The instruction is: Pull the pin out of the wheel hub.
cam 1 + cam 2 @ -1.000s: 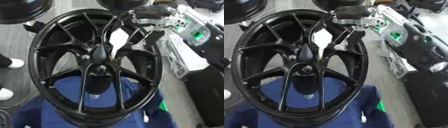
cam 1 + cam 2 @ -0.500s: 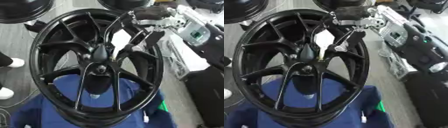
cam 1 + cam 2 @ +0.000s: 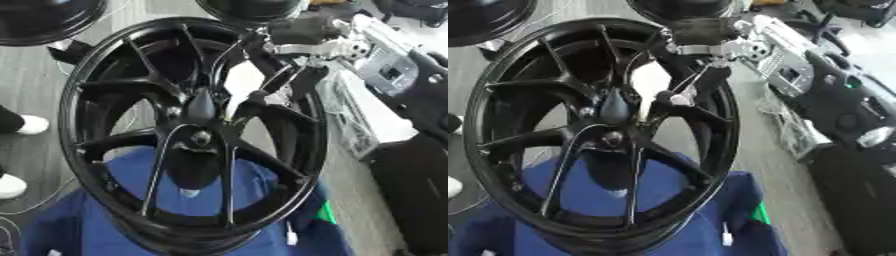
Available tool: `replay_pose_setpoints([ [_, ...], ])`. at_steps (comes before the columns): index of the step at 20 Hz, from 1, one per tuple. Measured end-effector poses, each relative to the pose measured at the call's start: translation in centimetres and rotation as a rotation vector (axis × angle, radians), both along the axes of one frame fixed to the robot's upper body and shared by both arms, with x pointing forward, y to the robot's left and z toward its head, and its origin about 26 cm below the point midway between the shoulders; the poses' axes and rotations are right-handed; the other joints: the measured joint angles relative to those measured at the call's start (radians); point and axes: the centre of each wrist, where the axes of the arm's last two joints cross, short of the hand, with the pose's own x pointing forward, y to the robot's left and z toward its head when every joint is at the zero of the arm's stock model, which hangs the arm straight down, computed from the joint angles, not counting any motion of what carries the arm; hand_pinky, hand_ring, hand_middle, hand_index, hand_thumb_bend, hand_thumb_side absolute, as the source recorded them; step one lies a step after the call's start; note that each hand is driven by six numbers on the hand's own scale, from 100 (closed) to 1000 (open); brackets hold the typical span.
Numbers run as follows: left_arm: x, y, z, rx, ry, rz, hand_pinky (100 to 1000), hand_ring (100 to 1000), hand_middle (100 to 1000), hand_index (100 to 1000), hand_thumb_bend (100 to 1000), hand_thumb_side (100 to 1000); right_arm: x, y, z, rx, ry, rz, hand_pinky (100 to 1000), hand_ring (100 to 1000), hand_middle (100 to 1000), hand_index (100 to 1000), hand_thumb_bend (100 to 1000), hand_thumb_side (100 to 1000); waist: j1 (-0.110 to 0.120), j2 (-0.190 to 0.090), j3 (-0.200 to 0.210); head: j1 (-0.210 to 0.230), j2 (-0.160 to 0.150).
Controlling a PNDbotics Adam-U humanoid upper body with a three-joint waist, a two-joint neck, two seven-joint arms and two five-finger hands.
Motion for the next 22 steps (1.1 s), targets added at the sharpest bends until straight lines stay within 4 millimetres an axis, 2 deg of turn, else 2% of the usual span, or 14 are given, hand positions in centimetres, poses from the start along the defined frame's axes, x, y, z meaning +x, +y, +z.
replay_pose_setpoints([
  [6, -0.03, -0.05, -0.09, -0.003, 0.004, -0.002, 703, 804, 741, 767, 100, 816, 0.01, -0.07, -0.09, 0.021, 0.006, -0.011, 826, 662, 603, 729, 145, 390, 0.000, 0.001, -0.002, -0.001, 0.000],
  [9, -0.05, -0.05, -0.12, -0.003, 0.006, -0.003, 704, 805, 742, 766, 100, 814, 0.01, -0.14, -0.19, 0.034, 0.011, -0.017, 822, 664, 528, 643, 106, 365, 0.000, 0.001, -0.002, -0.002, -0.001],
  [15, -0.05, -0.06, -0.12, -0.001, 0.007, -0.006, 704, 804, 739, 766, 100, 813, -0.04, -0.29, -0.09, 0.047, 0.016, -0.025, 811, 651, 454, 555, 100, 347, -0.001, 0.004, 0.000, -0.005, -0.003],
  [22, -0.05, -0.07, -0.12, 0.001, 0.007, -0.007, 706, 805, 741, 766, 100, 814, -0.04, -0.59, 0.06, 0.049, 0.035, -0.026, 809, 628, 397, 497, 100, 331, -0.007, 0.004, 0.007, -0.012, -0.003],
])
